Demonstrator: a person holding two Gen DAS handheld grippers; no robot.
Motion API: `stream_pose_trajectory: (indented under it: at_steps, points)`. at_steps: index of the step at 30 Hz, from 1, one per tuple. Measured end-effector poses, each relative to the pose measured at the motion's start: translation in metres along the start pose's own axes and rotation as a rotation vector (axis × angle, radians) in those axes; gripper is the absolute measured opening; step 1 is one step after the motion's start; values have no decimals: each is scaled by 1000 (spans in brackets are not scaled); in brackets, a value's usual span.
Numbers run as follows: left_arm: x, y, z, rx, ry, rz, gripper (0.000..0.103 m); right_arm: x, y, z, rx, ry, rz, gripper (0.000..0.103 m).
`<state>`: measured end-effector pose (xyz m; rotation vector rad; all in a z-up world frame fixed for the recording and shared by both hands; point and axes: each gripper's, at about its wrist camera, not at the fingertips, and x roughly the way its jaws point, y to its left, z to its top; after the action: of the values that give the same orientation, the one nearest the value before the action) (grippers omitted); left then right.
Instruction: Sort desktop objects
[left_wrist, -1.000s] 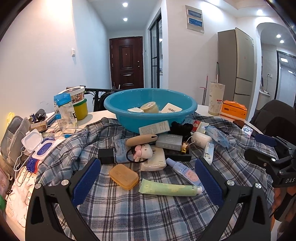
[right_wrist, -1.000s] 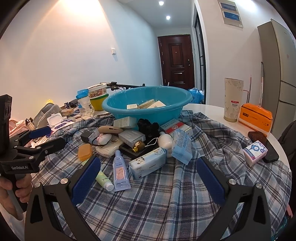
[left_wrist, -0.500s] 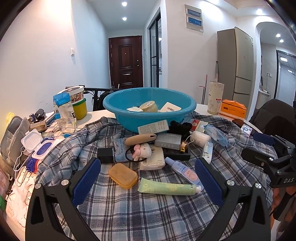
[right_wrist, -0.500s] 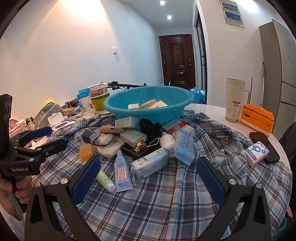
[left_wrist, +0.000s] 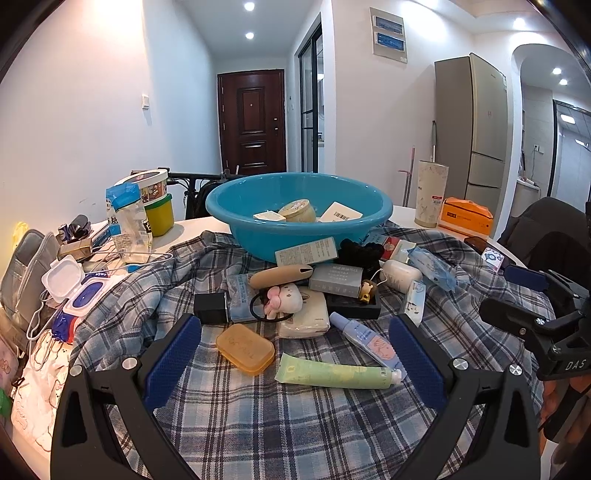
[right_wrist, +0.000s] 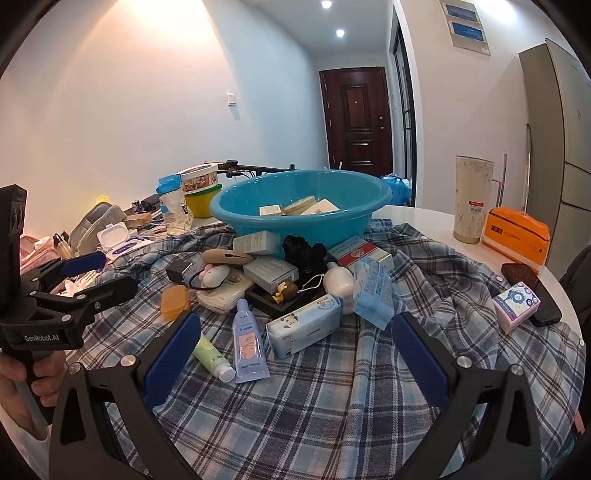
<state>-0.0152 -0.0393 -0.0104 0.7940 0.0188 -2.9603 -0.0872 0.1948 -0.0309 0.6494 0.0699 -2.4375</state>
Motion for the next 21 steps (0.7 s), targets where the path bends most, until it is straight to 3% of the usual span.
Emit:
stream_pose_trajectory:
  at_steps: [21]
  points:
    - [3,-7,-1,16,7,-12,103,2,1,-2,6,11,10,103]
